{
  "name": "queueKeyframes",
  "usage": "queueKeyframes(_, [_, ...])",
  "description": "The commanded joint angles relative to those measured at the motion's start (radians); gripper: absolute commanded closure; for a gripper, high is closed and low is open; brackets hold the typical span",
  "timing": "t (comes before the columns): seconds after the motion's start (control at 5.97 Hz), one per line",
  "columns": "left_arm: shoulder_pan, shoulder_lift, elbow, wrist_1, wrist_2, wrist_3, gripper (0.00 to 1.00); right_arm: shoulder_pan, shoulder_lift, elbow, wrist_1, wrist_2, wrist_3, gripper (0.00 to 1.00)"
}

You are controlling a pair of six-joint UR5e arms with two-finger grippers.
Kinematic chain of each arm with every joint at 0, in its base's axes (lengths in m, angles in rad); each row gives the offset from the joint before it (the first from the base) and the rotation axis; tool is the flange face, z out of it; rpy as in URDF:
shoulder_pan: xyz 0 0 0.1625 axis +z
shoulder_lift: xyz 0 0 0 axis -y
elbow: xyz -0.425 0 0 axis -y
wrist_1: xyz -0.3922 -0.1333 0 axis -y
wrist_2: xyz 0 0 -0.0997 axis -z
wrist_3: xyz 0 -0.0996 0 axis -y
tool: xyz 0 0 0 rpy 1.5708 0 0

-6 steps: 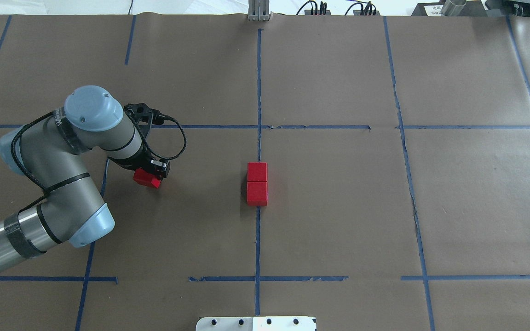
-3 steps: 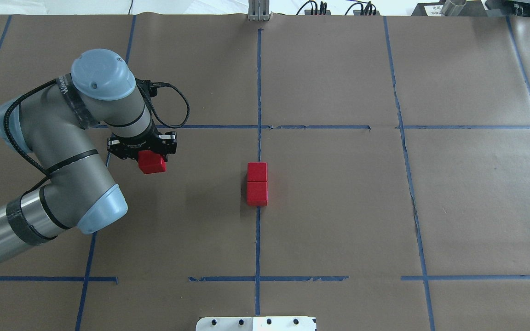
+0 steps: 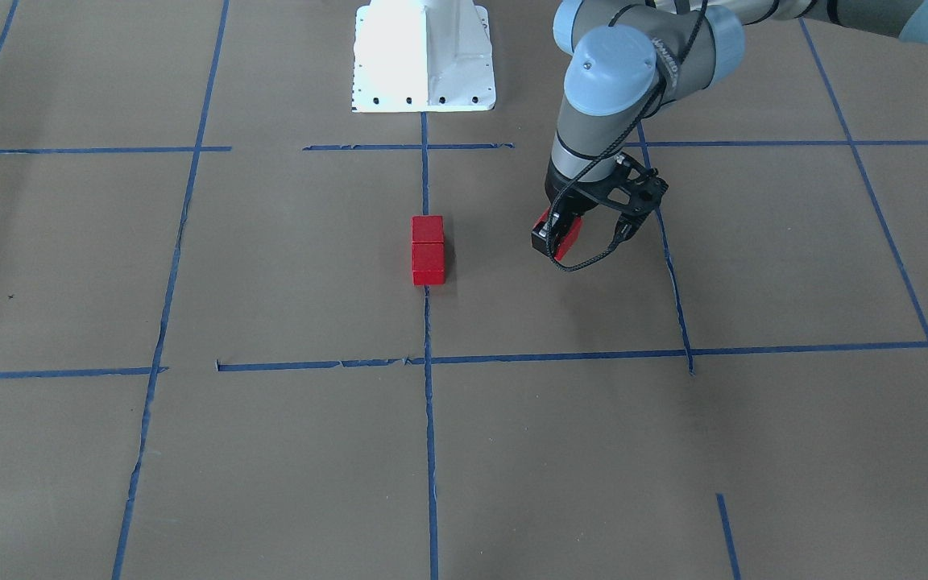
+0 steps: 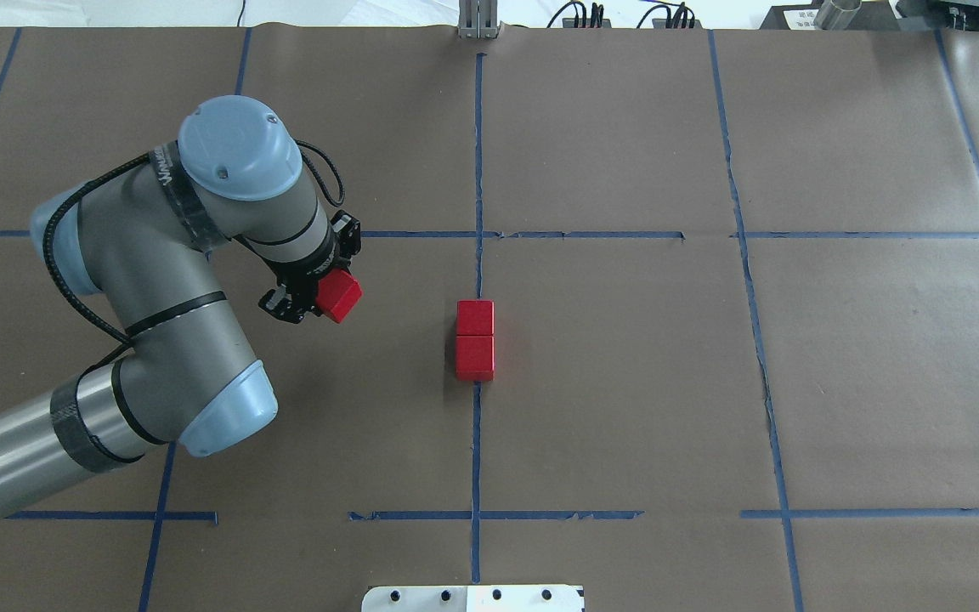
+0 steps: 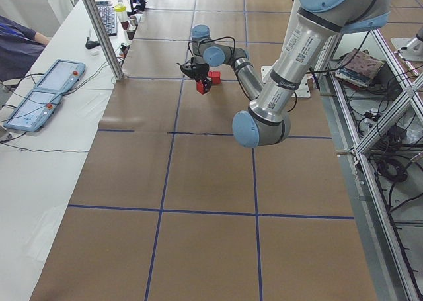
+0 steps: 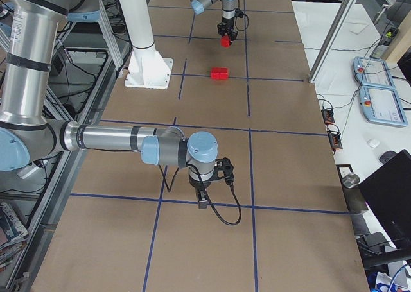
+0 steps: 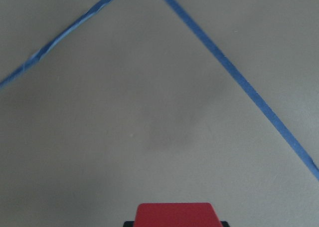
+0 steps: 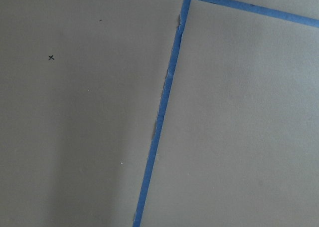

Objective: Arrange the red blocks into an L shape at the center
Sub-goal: 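Lift and carry the cube with the left gripper toward the cube pair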

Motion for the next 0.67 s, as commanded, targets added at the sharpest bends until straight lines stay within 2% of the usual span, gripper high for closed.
queueKeyframes(0.0, [0.025, -0.053, 0.121, -0.145, 0.025, -0.410, 0.89, 0.001, 0.000, 0.000, 0.000, 0.000, -0.002, 0.00])
queueKeyframes(0.17, [0.045, -0.087, 0.222, -0.220, 0.025, -0.451, 0.89, 0.001, 0.000, 0.001, 0.000, 0.000, 0.000, 0.00])
queueKeyframes(0.5, [0.057, -0.109, 0.249, -0.235, 0.025, -0.474, 0.89, -0.001, 0.001, 0.001, 0.002, 0.000, 0.000, 0.00])
